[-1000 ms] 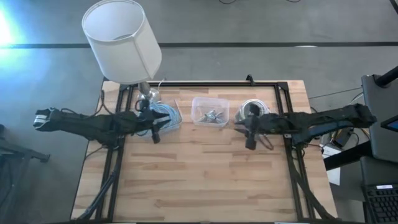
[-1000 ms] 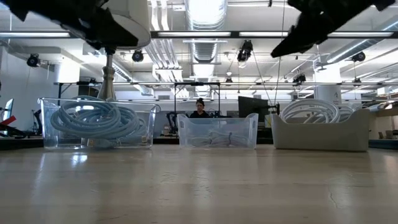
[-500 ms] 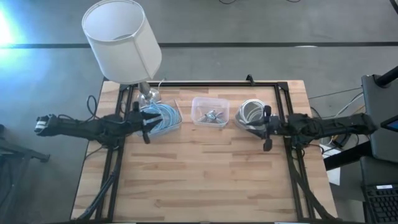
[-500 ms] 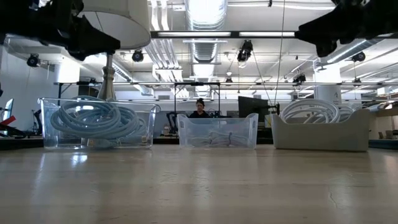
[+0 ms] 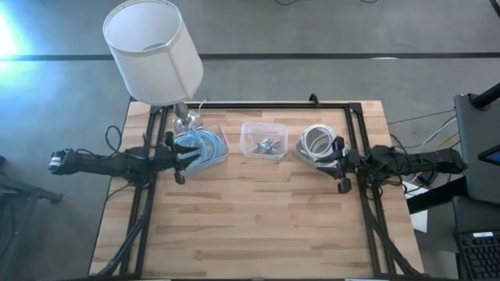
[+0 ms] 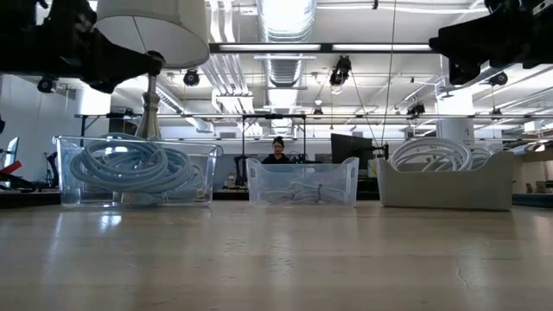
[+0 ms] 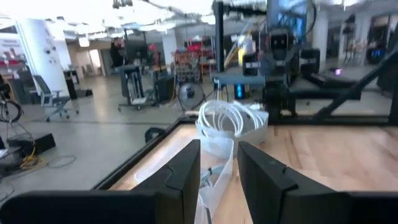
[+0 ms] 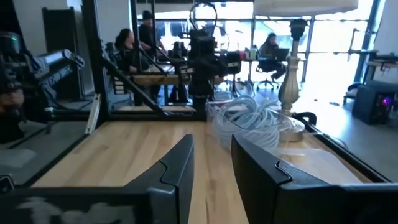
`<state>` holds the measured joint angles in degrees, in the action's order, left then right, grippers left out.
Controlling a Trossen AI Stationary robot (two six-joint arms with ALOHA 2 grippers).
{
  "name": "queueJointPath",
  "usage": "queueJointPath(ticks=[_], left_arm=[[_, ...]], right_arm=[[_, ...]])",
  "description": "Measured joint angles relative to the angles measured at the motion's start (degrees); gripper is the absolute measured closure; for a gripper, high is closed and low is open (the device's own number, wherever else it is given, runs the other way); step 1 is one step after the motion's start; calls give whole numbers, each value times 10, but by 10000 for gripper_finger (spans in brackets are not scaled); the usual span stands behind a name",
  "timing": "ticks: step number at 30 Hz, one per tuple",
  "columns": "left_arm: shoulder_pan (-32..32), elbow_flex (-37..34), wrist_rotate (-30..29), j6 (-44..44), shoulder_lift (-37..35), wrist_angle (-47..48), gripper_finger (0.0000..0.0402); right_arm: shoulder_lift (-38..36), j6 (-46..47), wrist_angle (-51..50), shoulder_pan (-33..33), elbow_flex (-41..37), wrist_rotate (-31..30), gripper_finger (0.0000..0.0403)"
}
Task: Pick & Place USB Port
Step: Return to Home Position
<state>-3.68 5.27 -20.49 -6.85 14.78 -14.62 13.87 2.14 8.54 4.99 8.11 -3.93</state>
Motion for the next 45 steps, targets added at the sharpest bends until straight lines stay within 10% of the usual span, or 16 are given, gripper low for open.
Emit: queueJointPath(ticks=[17,45], left_arm=[[0,-48,31,-29,-146,55,291],[2,-49,31,-13,-109,121,291]], right_arm=[[-95,-23,-2,0,-66,1,301],[-134,35,-81,0,-76,40,324]])
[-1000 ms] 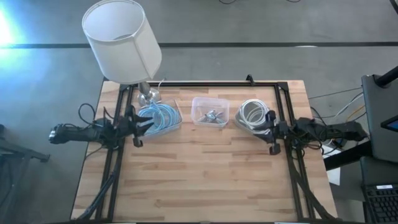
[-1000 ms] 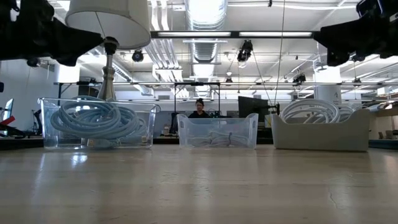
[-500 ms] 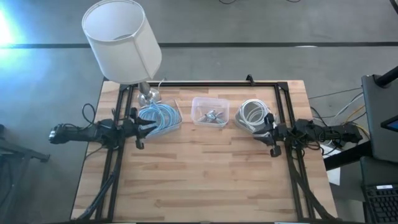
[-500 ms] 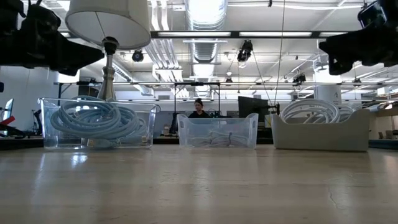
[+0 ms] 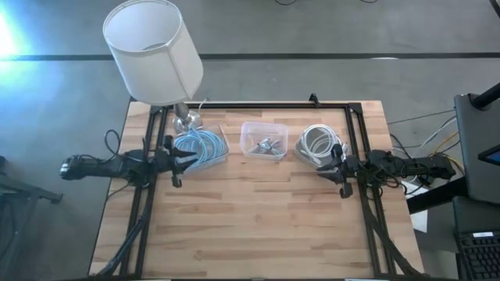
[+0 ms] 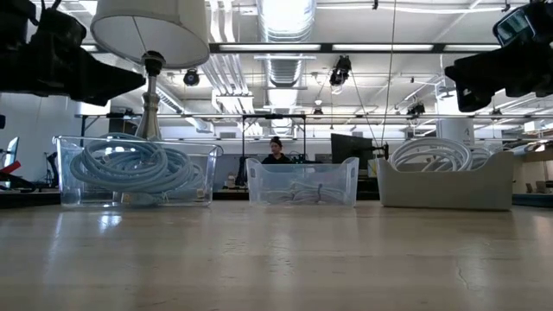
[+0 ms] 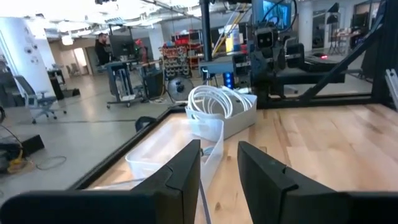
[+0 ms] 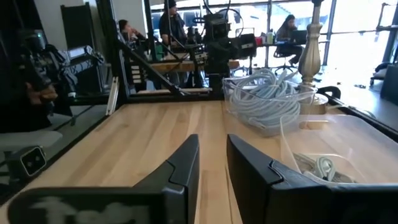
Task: Pick & Place USB Port
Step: Return to Home Position
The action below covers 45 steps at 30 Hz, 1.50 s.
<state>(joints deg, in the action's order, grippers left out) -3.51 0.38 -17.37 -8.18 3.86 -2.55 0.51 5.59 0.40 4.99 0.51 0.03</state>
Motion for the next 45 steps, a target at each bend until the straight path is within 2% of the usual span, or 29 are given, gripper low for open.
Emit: queueJointPath(ticks=[10,26,45], left_arm=[[0,0,0,22,20,0,291],[0,0,-1,23,20,0,291],[0,0,-1,24,20,0,291]], right_arm=[[0,2,1,0,0,0,311],[0,2,1,0,0,-1,335],[0,3,1,0,0,-1,312]])
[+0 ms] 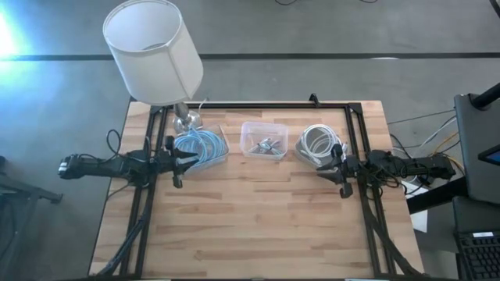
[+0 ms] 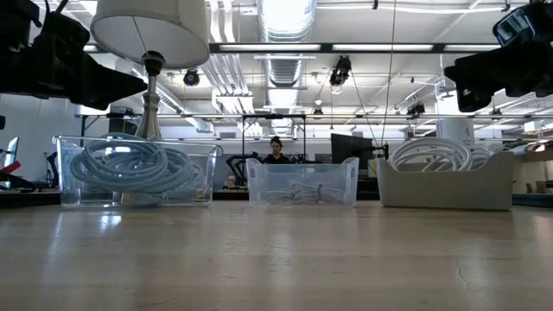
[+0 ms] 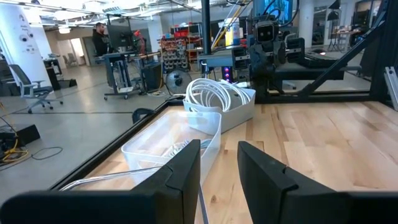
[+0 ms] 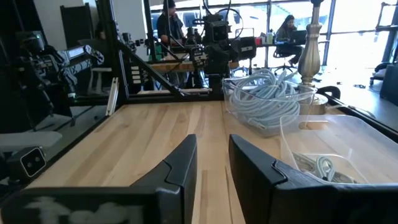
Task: Pick & Place USB Port
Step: Return to Home Position
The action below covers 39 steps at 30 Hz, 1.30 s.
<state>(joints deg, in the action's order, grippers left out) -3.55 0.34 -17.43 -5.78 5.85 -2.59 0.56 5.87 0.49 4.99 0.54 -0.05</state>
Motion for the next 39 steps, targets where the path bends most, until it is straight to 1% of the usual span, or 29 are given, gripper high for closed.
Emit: queueJointPath(ticks=[13,31,39], left_arm=[[1,0,0,0,0,0,291],[0,0,0,0,0,0,291],[0,0,0,0,0,0,291]], right_arm=[[0,0,0,0,0,0,335],[0,0,0,0,0,0,312],[0,0,0,0,0,0,322]])
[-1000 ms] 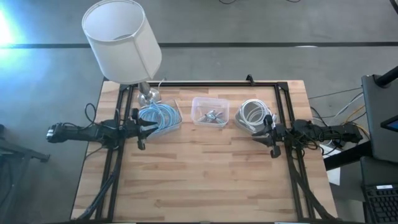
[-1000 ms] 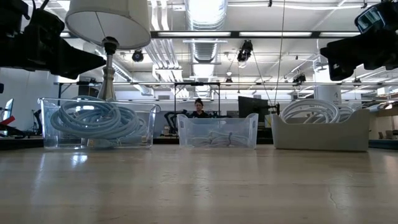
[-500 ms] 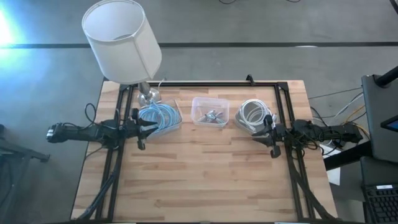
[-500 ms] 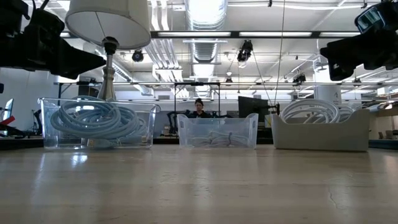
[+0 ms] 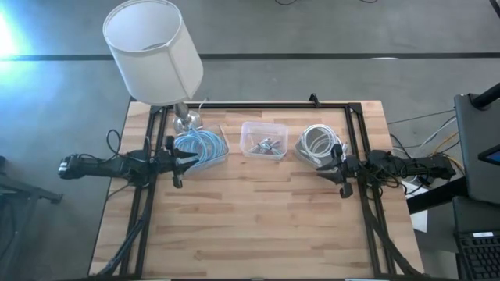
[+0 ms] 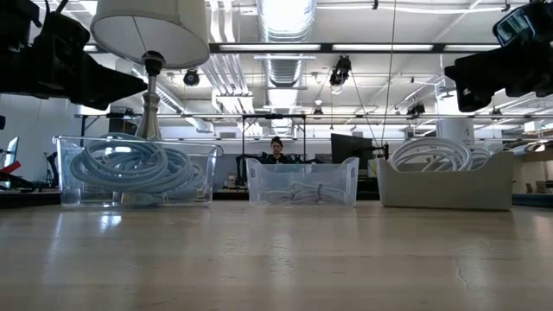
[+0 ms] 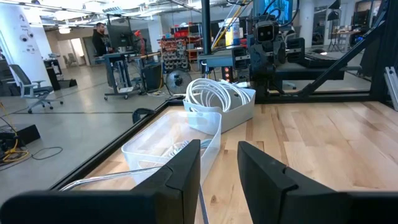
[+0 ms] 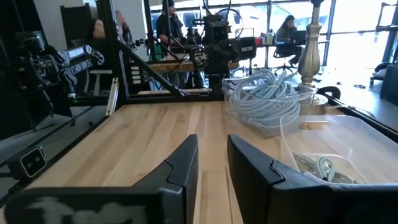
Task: Pick & Place USB Port
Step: Return to Home Position
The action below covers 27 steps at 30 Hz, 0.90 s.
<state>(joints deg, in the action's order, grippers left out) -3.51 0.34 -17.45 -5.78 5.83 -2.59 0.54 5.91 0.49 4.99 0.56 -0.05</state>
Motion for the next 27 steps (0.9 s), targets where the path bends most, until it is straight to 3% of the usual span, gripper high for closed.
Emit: queueJointPath(ticks=[9,27], left_arm=[[0,0,0,0,0,0,291],[0,0,0,0,0,0,291]], right_arm=[[0,0,0,0,0,0,335],[0,0,0,0,0,0,312]])
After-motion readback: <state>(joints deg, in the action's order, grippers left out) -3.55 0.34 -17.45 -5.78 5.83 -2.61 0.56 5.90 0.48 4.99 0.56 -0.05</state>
